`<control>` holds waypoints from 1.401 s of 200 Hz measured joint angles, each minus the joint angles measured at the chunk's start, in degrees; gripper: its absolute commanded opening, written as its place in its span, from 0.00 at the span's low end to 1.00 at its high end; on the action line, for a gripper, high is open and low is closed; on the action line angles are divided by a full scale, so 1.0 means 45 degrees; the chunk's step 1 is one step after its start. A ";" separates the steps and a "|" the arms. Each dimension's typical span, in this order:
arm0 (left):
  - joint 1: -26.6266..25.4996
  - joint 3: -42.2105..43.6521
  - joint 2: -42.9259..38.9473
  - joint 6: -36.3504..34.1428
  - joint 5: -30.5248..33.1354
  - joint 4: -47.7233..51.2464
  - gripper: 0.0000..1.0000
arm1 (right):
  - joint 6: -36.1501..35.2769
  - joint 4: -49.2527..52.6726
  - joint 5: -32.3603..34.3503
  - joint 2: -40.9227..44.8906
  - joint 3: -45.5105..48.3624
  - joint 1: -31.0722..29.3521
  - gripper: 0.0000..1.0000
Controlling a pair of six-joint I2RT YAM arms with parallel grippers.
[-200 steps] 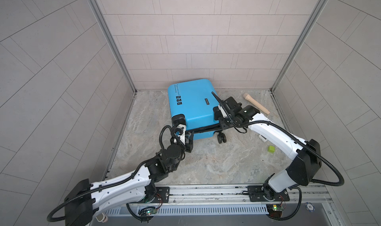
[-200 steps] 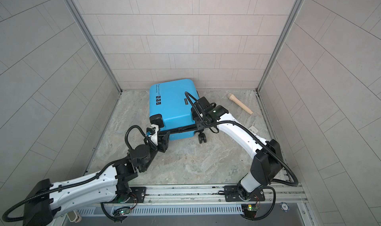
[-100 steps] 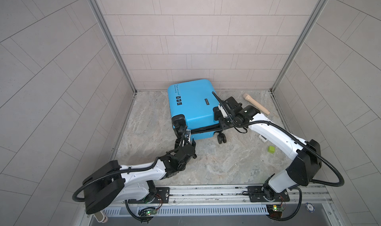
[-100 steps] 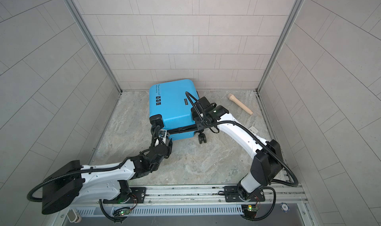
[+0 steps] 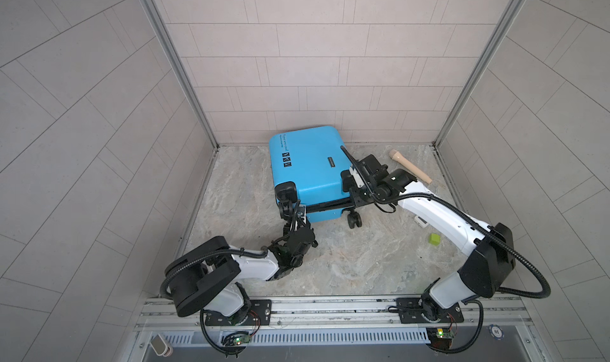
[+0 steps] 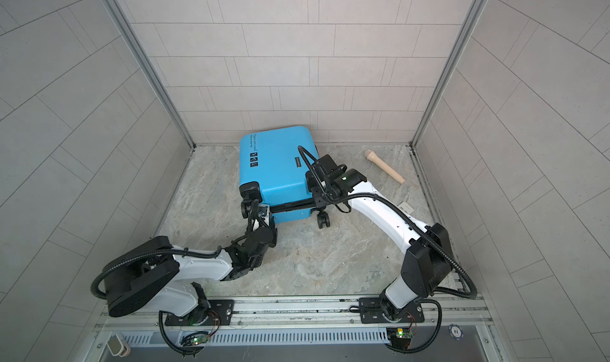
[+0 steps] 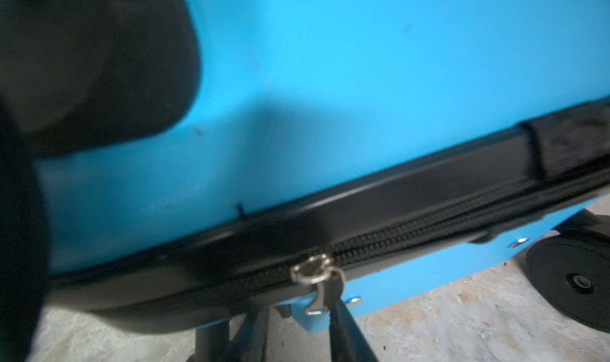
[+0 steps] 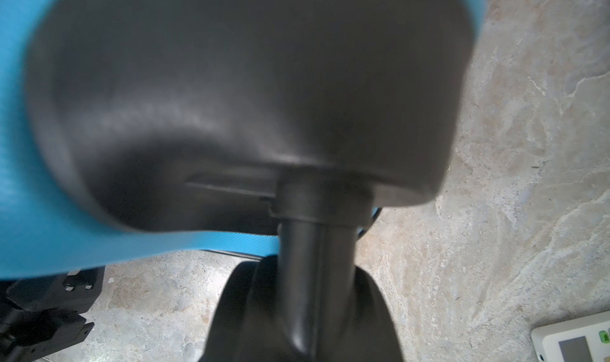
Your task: Pack the luggage
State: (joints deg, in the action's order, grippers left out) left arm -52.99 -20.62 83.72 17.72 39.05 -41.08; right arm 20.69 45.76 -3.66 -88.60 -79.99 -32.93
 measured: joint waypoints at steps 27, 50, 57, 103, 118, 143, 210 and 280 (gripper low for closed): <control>0.0432 0.0452 -0.0068 -0.0306 -0.0636 -0.0845 0.00 | 0.0092 -0.0398 -0.0005 0.0112 0.0267 0.0024 0.00; 0.0967 0.0976 -0.0500 -0.0631 -0.1326 -0.1370 0.00 | 0.0151 -0.0568 -0.0141 0.0311 0.0466 0.0019 0.00; 0.1035 0.1175 -0.0646 -0.0748 -0.1583 -0.1472 0.00 | 0.0180 -0.0622 -0.0199 0.0374 0.0510 0.0005 0.00; 0.1423 0.2152 -0.1593 -0.1059 -0.2608 -0.1792 0.00 | 0.0355 -0.0889 -0.0471 0.0631 0.0840 0.0005 0.00; 0.1535 0.2220 -0.1846 -0.1132 -0.2812 -0.2147 0.12 | 0.0379 -0.0991 -0.0491 0.0695 0.0986 0.0024 0.00; 0.1511 0.2225 -0.1909 -0.1462 -0.3274 -0.2958 0.24 | 0.0427 -0.1112 -0.0520 0.0733 0.1088 0.0034 0.13; -0.0699 -0.1909 -0.6023 -0.2380 -0.2288 0.2968 0.67 | 0.0121 -0.1287 -0.0782 0.2142 0.2050 0.0534 0.88; 0.3415 -0.5965 -0.7378 0.1695 -0.0991 1.2070 0.70 | -0.0160 -0.2103 -0.2608 0.1982 0.2696 0.0612 0.92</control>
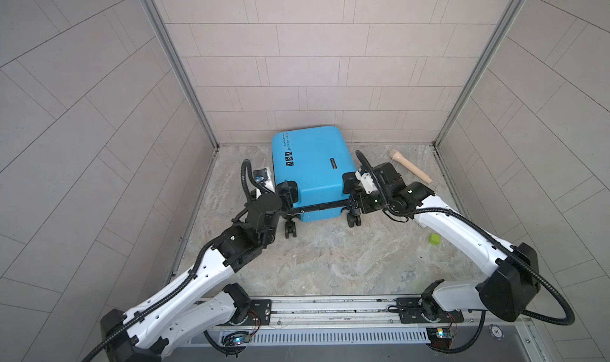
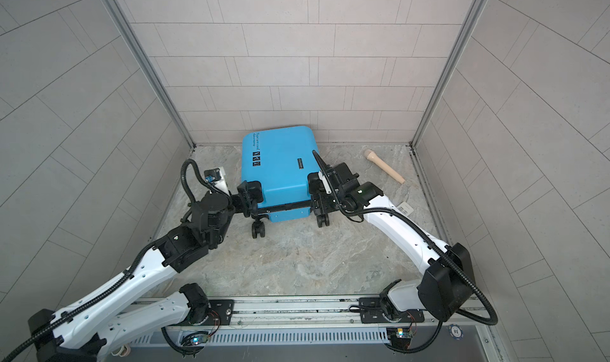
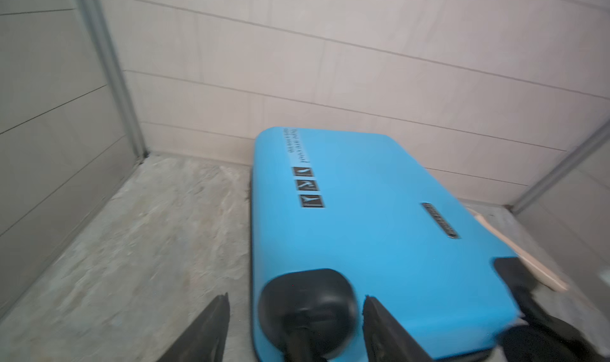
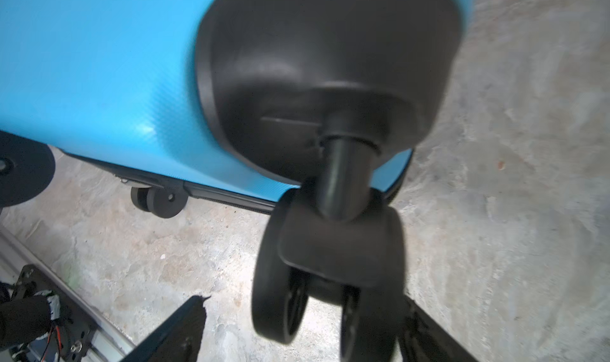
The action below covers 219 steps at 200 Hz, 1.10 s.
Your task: Pack the luggage
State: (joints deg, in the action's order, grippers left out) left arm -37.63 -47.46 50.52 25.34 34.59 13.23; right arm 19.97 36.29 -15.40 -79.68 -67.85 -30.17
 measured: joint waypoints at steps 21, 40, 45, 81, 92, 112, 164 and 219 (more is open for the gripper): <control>0.2215 0.0602 0.0151 0.1030 -0.1219 0.0350 0.70 | -0.0121 -0.0078 -0.0117 -0.0724 -0.0053 -0.0024 0.91; 0.3016 0.1205 0.0670 0.1690 -0.2293 0.0083 0.69 | -0.0136 -0.0214 -0.0097 -0.1384 -0.0160 0.0374 0.89; 0.3045 0.1331 0.0840 0.1826 -0.2579 -0.0034 0.69 | -0.0141 -0.0296 -0.0092 -0.1545 -0.0223 0.0573 0.89; 0.3045 0.1909 0.1545 0.2715 -0.4381 -0.1073 0.67 | -0.0136 -0.0452 -0.0131 -0.2312 -0.0879 0.1763 0.88; 0.3045 0.2064 0.1496 0.3055 -0.4779 -0.1418 0.67 | -0.0194 -0.0369 -0.0083 -0.2414 -0.1146 0.1904 0.88; 0.2997 0.2336 0.1375 0.3531 -0.5246 -0.1846 0.66 | -0.0364 -0.0165 0.0087 -0.2550 -0.1705 0.2069 0.88; 0.2531 0.2380 0.1384 0.3895 -0.5591 -0.1690 0.65 | -0.0685 -0.0019 0.0986 -0.1608 -0.1574 0.1938 0.84; 0.2331 0.0189 0.0680 0.2603 -0.4804 0.1248 0.70 | 0.0393 -0.0981 0.3385 0.2628 0.0277 -0.2647 0.77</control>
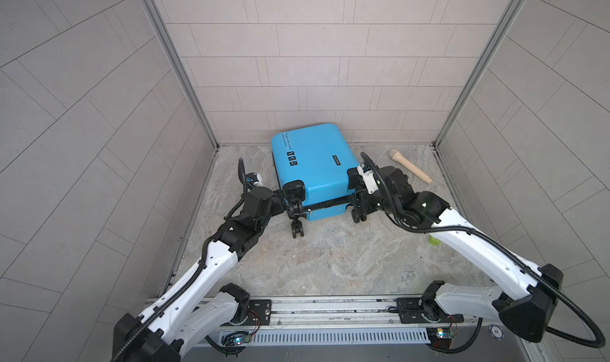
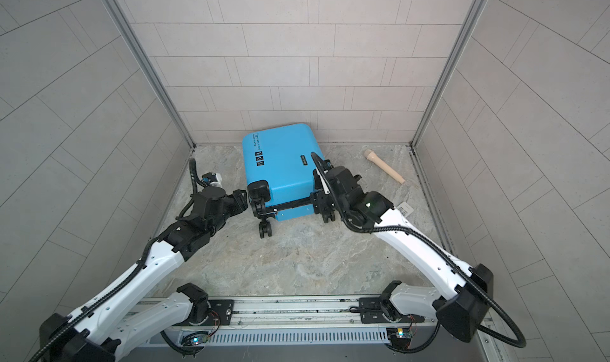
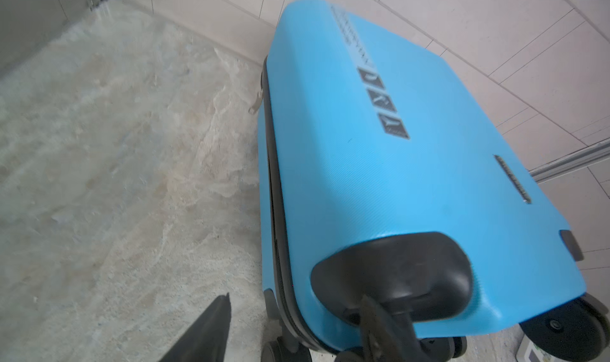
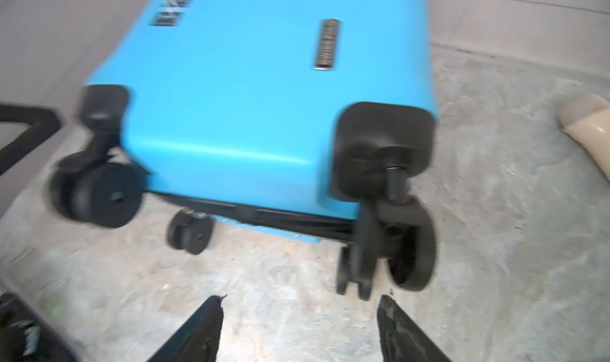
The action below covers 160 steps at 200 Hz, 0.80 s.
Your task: Pack the luggage
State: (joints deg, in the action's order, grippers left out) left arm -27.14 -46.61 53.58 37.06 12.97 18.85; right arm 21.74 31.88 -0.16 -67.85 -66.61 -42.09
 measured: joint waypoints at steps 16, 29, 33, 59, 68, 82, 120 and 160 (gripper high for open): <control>-0.0039 -0.0636 -0.0136 -0.0107 -0.0238 0.0816 0.72 | 0.0631 -0.0622 0.0393 0.0024 0.0515 -0.1175 0.81; -0.0296 -0.0748 -0.0296 0.0029 -0.0452 0.1321 0.74 | 0.1122 -0.0942 0.0729 -0.0563 0.0763 -0.1559 0.85; -0.0452 -0.0748 -0.0330 0.0097 -0.0476 0.1472 0.75 | 0.1282 -0.1035 0.0821 -0.0831 0.0816 -0.1617 0.86; -0.1826 -0.0835 -0.0005 0.0374 -0.0563 0.2171 0.78 | 0.1953 -0.1656 0.1253 -0.2312 0.1263 -0.1899 0.90; -0.2142 -0.0908 0.0311 0.0457 -0.0690 0.2254 0.79 | 0.2103 -0.1938 0.1341 -0.2569 0.1477 -0.2050 0.89; -0.2254 -0.1001 0.0899 0.0544 -0.0913 0.2351 0.80 | 0.2346 -0.2535 0.1379 -0.2778 0.1802 -0.2293 0.87; -0.2254 -0.1020 0.1734 0.0894 -0.1345 0.2312 0.83 | 0.2919 -0.4804 0.1345 -0.3410 0.2511 -0.2633 0.73; -0.2254 -0.1020 0.1831 0.1107 -0.1608 0.2016 0.86 | 0.3220 -0.6878 0.1511 -0.4575 0.2710 -0.2851 0.64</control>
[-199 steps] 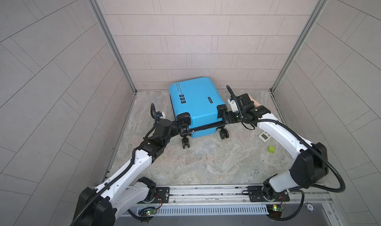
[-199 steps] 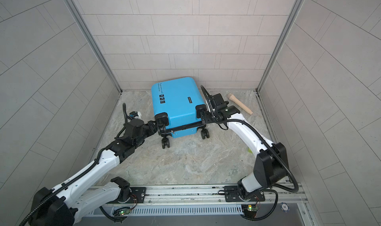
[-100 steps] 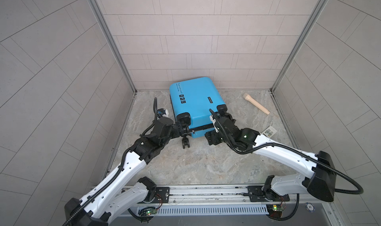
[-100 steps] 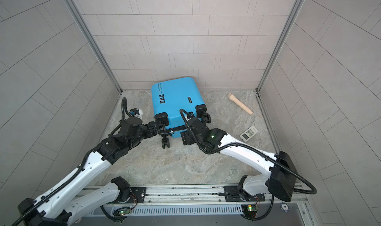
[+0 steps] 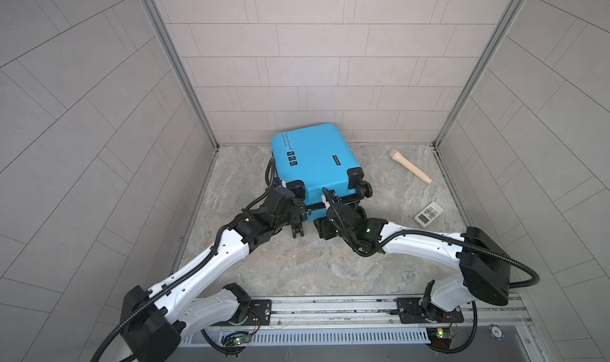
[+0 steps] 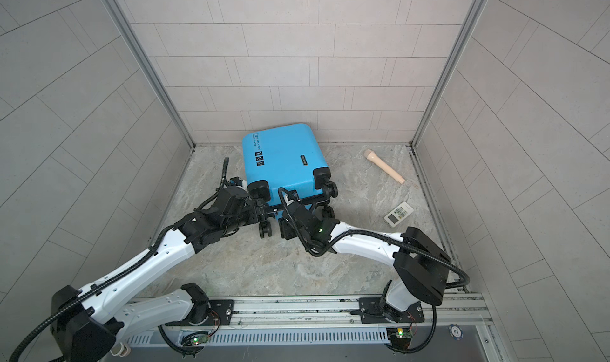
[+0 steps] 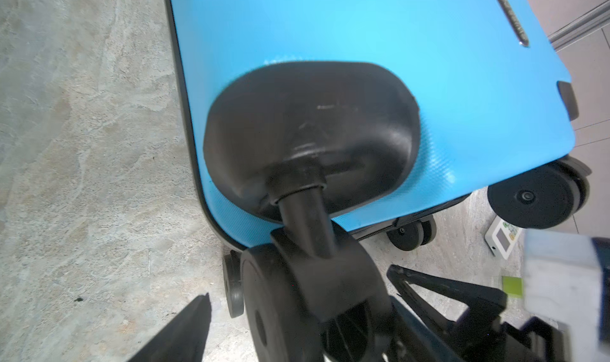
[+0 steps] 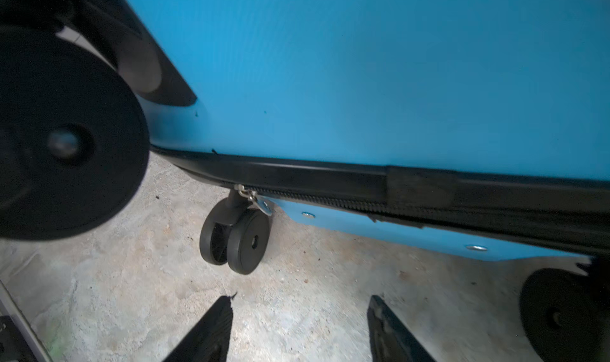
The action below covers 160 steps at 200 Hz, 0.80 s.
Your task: Pack the luggage
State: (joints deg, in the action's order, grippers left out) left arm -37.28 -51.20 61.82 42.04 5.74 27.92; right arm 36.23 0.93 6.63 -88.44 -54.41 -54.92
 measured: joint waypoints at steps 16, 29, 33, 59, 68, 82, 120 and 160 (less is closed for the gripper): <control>0.0000 0.0000 0.0049 0.0039 -0.0044 -0.0058 0.87 | 0.0087 -0.0724 0.0092 -0.0432 0.0010 -0.0024 0.63; 0.0000 0.0000 0.0019 0.0053 -0.0049 -0.0063 0.87 | 0.0160 -0.1282 0.0199 -0.0690 0.0015 -0.0024 0.62; 0.0000 0.0000 0.0010 0.0053 -0.0044 -0.0068 0.87 | 0.0170 -0.1438 0.0233 -0.0753 0.0019 -0.0024 0.61; 0.0000 0.0010 -0.0248 0.0083 0.0087 -0.0253 0.87 | 0.0316 -0.2375 0.0384 -0.1083 0.0024 -0.0024 0.54; 0.0000 0.0010 -0.0355 0.0078 0.0165 -0.0355 0.87 | 0.0374 -0.2569 0.0432 -0.1175 0.0010 -0.0024 0.51; 0.0000 0.0010 -0.0457 0.0034 0.0262 -0.0457 0.88 | 0.0447 -0.2749 0.0495 -0.1399 -0.0136 -0.0024 0.47; 0.0000 0.0024 -0.0209 -0.0015 0.0248 -0.0670 0.88 | 0.0602 -0.2987 0.0593 -0.1991 -0.0418 -0.0146 0.42; 0.0000 0.0024 0.0199 -0.0015 0.0068 -0.1030 0.88 | 0.0733 -0.3075 0.0549 -0.2361 -0.0792 -0.0170 0.36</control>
State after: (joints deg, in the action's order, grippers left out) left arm -37.28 -51.09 62.72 41.98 6.04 23.29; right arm 39.53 -12.91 9.10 -99.07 -57.98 -55.68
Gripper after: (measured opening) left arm 0.879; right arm 0.375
